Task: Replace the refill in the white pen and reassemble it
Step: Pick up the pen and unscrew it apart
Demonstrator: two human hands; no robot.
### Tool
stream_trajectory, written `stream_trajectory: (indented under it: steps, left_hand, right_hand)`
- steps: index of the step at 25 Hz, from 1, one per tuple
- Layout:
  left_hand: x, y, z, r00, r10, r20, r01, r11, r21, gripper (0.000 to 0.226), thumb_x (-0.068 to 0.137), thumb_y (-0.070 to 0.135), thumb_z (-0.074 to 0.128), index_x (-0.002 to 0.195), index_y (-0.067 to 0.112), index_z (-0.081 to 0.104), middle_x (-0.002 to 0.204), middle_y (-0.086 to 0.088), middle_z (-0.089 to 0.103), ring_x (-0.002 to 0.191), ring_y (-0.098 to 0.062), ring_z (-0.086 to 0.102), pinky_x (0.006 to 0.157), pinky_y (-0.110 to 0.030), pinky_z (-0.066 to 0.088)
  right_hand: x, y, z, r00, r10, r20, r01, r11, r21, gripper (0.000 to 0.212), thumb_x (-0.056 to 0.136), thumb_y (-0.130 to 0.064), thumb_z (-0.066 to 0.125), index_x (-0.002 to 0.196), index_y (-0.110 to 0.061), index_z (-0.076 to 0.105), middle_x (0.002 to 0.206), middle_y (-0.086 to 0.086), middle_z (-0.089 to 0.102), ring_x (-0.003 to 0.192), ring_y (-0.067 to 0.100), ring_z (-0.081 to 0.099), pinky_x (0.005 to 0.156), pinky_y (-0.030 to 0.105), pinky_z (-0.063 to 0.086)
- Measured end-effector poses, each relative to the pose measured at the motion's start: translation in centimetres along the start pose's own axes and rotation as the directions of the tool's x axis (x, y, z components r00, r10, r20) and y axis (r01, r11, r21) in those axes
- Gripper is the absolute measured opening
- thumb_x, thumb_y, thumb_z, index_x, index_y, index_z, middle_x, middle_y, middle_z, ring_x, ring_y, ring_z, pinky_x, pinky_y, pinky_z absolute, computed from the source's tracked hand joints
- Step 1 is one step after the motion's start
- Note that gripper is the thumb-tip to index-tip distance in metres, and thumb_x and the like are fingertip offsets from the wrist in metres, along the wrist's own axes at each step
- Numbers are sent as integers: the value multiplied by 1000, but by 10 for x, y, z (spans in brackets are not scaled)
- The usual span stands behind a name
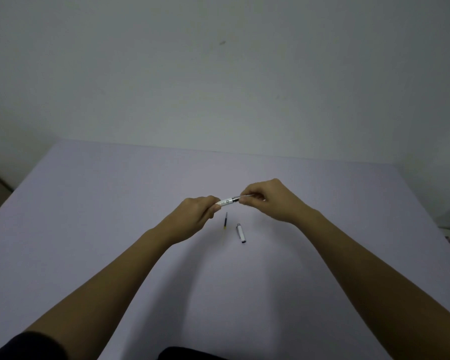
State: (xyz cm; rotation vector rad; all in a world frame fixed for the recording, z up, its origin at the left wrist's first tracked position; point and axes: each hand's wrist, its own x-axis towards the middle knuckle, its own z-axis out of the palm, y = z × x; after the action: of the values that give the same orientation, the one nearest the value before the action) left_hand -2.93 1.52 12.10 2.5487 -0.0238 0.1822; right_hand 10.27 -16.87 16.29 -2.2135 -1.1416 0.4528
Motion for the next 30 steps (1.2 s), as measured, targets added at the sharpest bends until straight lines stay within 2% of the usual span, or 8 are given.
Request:
stream_trajectory:
  steps: [2, 6, 9, 14, 19, 24, 27, 30]
  left_hand:
    - [0, -1, 2, 1000, -2, -6, 2, 1000, -10, 28, 98, 34, 33, 97, 18, 56, 75, 8, 57, 59, -4, 46, 55, -15, 36]
    - [-3, -7, 4, 996, -55, -72, 45, 991, -128, 23, 97, 32, 37, 93, 23, 57, 66, 17, 54, 58, 0, 49, 56, -12, 38]
    - [-5, -8, 9, 990, -118, -71, 95, 959, -267, 19, 97, 33, 38, 94, 30, 56, 74, 17, 62, 62, -2, 55, 58, -12, 44]
    - [-10, -6, 19, 985, -170, -44, 136, 898, -419, 17, 97, 33, 38, 94, 37, 54, 88, 17, 67, 69, -1, 63, 64, -14, 50]
    - [-8, -6, 28, 987, -162, -15, 141, 893, -428, 18, 96, 35, 38, 101, 27, 54, 98, 14, 67, 82, 1, 65, 76, -20, 51]
    - [-3, -4, 31, 984, -180, -13, 155, 880, -450, 17, 96, 34, 39, 101, 28, 54, 104, 12, 67, 88, 0, 65, 78, -20, 51]
    - [2, -1, 31, 975, -219, -41, 173, 858, -484, 17, 96, 35, 39, 100, 30, 55, 101, 18, 67, 88, 2, 65, 77, -14, 51]
    - [8, 2, 32, 965, -252, -74, 176, 831, -528, 17, 96, 34, 41, 98, 29, 57, 96, 20, 67, 83, 3, 65, 71, -7, 49]
  right_hand:
    - [0, 1, 2, 999, -1, -52, 4, 998, 64, 6, 81, -26, 69, 87, -27, 70, 77, -3, 69, 65, 1, 58, 61, 10, 44]
    - [-1, -1, -1, 993, 28, -112, 4, 961, 276, 11, 78, -22, 72, 84, -32, 70, 73, -12, 69, 64, -4, 61, 62, 6, 46]
    - [-1, -2, -3, 990, 55, -127, 7, 898, 439, 9, 80, -25, 71, 88, -28, 71, 73, -17, 70, 68, 0, 61, 65, 11, 47]
    - [5, -6, -1, 986, 52, -158, 38, 856, 516, 5, 83, -25, 67, 85, -29, 70, 86, -7, 74, 89, 11, 69, 85, 23, 53]
    - [9, -6, -1, 974, 108, -201, 43, 779, 626, 11, 85, -22, 64, 89, -31, 70, 81, -13, 75, 88, 4, 70, 74, 11, 51]
    - [15, 3, -3, 929, 247, -277, 61, 634, 771, 13, 90, -22, 59, 94, -30, 69, 89, -12, 73, 87, 0, 68, 73, 10, 52]
    - [17, 26, 7, 904, 364, -222, -66, 634, 771, 17, 91, -20, 57, 105, -20, 67, 101, -6, 69, 89, 1, 65, 84, 17, 53]
    - [9, 57, 36, 873, 469, -136, -333, 775, 537, 20, 88, -19, 60, 103, -8, 69, 106, 7, 71, 87, 5, 63, 84, 16, 48]
